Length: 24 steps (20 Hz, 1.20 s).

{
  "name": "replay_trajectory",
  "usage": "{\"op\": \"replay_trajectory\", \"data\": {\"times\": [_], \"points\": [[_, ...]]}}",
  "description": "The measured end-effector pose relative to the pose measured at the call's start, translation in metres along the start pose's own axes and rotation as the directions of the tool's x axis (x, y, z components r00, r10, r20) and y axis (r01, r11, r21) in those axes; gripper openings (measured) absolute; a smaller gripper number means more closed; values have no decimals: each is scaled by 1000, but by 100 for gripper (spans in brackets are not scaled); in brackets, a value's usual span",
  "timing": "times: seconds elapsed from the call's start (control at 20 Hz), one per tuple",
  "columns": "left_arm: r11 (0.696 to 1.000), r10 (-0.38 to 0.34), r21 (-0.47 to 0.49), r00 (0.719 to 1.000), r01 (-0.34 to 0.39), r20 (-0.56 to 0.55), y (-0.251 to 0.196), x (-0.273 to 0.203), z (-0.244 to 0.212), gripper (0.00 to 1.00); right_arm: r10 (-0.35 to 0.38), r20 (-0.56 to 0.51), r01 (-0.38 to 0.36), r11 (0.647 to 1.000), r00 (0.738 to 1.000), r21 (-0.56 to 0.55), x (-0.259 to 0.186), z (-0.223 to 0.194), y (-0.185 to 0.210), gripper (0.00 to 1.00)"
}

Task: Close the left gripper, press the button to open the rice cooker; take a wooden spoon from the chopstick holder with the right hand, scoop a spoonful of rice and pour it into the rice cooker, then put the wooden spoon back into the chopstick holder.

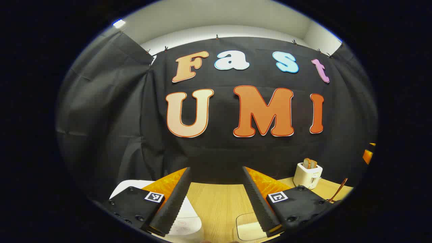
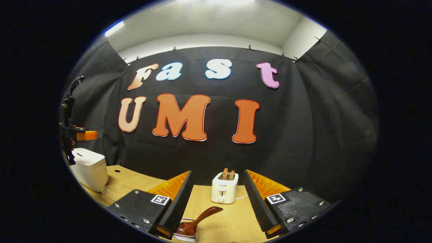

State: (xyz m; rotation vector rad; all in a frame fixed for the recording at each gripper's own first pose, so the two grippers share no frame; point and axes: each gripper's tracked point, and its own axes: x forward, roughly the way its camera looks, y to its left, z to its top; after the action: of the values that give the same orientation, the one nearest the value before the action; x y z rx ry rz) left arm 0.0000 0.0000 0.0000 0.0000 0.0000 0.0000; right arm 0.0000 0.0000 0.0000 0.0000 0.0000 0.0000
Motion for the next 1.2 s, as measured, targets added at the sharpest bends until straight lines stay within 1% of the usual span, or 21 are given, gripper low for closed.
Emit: {"op": "replay_trajectory", "data": {"times": [0.1,0.3,0.55,0.8,0.85,0.9,1.0,1.05,1.2], "points": [[1000,-7,-1,1000,7,2,-1,-2,0,96,6,-7,-6,1000,1000,-1,1,-6,4,91],[1000,1,7,1000,-1,1,3,-5,0,96,23,-19,-23,1000,1000,11,2,-8,9,92],[999,31,17,999,-31,9,16,-10,3,96,25,-13,-25,1000,1000,19,2,-7,8,92],[999,37,33,999,-38,23,21,-12,9,95,28,-10,-27,999,1000,20,3,-6,8,92],[998,49,38,999,-50,23,26,-11,10,74,29,-8,-29,999,1000,22,4,-4,8,92],[996,85,34,996,-85,17,35,-11,12,52,31,-9,-31,999,999,22,3,-5,8,92],[994,107,21,994,-107,-4,46,-12,10,9,31,-12,-30,999,999,21,5,-7,6,92],[991,135,5,991,-135,-14,56,-10,11,4,29,-15,-28,999,999,19,5,-7,6,92],[985,171,16,984,-170,-53,74,-10,11,4,27,-17,-27,1000,999,15,6,-8,4,92]]}}
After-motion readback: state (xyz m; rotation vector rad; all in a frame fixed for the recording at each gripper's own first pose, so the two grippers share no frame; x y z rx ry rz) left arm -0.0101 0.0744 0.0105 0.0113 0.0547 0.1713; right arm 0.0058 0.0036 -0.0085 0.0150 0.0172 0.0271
